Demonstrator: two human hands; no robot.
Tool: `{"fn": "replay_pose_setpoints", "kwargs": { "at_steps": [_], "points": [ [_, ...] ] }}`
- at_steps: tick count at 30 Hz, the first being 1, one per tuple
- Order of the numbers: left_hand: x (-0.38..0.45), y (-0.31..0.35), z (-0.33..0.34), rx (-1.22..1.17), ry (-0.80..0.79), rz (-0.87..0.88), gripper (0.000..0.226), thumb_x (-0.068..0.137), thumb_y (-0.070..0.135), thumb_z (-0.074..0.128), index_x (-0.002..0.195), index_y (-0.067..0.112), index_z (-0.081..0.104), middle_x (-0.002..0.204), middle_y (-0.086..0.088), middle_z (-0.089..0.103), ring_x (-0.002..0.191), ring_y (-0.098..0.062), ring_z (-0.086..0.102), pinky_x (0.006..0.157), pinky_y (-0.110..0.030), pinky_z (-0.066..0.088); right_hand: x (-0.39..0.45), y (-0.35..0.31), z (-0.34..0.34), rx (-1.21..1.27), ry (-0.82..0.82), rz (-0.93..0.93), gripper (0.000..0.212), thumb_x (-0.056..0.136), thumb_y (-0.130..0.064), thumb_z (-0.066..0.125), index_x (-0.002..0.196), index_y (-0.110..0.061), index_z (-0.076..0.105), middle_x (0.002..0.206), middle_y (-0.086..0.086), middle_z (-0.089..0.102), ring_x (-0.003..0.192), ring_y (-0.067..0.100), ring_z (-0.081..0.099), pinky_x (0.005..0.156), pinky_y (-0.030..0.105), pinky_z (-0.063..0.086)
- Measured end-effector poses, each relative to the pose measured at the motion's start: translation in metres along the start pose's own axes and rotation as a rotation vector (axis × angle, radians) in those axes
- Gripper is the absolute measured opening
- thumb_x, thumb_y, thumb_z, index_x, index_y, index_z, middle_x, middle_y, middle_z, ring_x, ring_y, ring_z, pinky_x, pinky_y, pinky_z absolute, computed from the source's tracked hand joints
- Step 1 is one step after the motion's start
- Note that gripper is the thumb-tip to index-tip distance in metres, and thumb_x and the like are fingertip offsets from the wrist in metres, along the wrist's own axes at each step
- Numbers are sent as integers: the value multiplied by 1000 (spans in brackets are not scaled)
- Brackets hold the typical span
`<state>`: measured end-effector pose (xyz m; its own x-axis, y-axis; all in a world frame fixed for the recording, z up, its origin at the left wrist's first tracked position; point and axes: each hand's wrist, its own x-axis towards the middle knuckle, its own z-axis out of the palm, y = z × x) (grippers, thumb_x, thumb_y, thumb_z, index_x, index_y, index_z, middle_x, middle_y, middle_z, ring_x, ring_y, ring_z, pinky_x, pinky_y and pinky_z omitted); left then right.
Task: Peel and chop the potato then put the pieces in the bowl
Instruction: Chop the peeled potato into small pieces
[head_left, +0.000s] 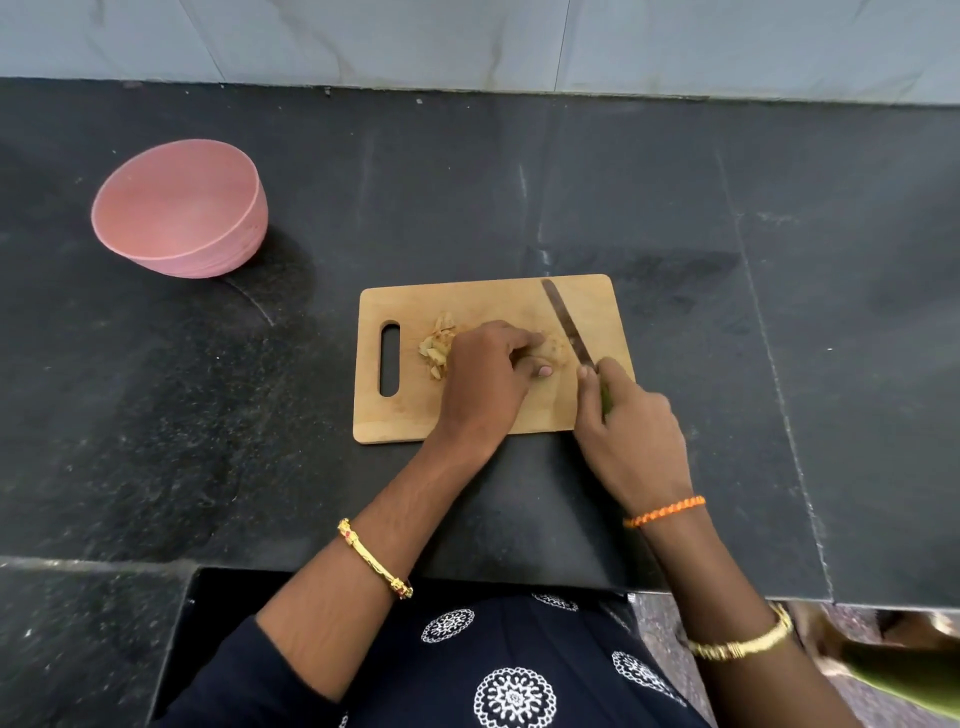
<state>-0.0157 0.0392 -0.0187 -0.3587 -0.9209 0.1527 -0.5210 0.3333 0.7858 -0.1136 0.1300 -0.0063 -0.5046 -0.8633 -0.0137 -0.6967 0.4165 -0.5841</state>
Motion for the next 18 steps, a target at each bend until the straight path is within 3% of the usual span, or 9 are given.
{"fn": "replay_pose_setpoints", "kwargs": {
  "at_steps": [7, 18],
  "points": [
    [-1, -2, 1, -34, 12, -8, 26, 74, 5, 75, 99, 8, 73, 94, -4, 73, 83, -8, 66, 82, -21, 53, 16, 2, 13, -82, -77, 16, 28, 98, -34, 35, 78, -16, 40, 56, -2, 39, 64, 34, 45, 56, 33, 34],
    [-6, 1, 4, -36, 53, 9, 24, 76, 4, 73, 100, 6, 72, 95, -5, 73, 86, -11, 67, 84, -27, 54, 13, 5, 7, -100, -195, 15, 30, 98, -35, 33, 83, -13, 47, 65, 6, 53, 66, 31, 56, 60, 37, 49]
  ]
}}
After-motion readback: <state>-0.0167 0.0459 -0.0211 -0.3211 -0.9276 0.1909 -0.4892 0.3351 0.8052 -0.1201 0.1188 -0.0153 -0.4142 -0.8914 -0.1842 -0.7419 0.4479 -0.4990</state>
